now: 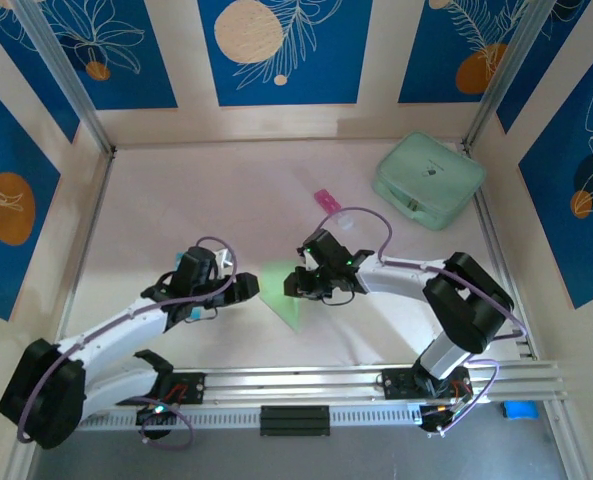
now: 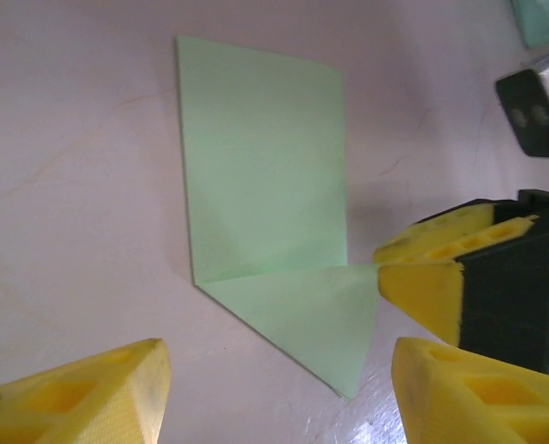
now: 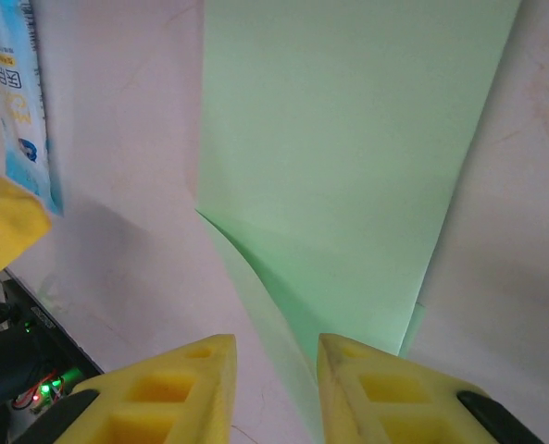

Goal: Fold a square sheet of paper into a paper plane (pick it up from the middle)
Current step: Fourth fold the wing at the center of the table.

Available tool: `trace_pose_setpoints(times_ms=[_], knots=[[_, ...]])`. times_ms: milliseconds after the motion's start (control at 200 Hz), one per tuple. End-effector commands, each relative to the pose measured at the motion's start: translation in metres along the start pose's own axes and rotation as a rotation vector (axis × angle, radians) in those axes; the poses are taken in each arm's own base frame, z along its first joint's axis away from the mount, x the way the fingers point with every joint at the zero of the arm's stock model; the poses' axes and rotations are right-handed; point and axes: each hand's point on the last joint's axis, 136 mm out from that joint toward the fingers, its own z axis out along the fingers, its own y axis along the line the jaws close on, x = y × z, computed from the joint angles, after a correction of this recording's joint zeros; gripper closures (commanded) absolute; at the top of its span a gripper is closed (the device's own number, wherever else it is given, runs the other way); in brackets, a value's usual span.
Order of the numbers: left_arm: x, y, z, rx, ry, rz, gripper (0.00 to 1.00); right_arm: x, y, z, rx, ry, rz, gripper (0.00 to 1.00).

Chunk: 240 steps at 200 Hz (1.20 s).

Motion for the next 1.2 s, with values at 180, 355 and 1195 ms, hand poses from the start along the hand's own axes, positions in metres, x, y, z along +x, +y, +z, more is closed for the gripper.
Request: trace_pose_setpoints(times_ms=[180, 355, 1195], knots=[[-0.008, -0.016, 0.015, 0.122, 0.072, -0.032, 0.43, 0.006, 0.006, 0.009, -0.118, 0.063, -0.052, 0.74], [-0.009, -0.011, 0.021, 0.106, 0.097, -0.06, 0.46, 0.005, 0.004, 0.011, -0.146, 0.095, -0.058, 0.8], [-0.033, -0.021, 0.058, 0.164, 0.158, -0.136, 0.45, 0.005, 0.003, -0.021, -0.334, 0.051, -0.112, 0.89]])
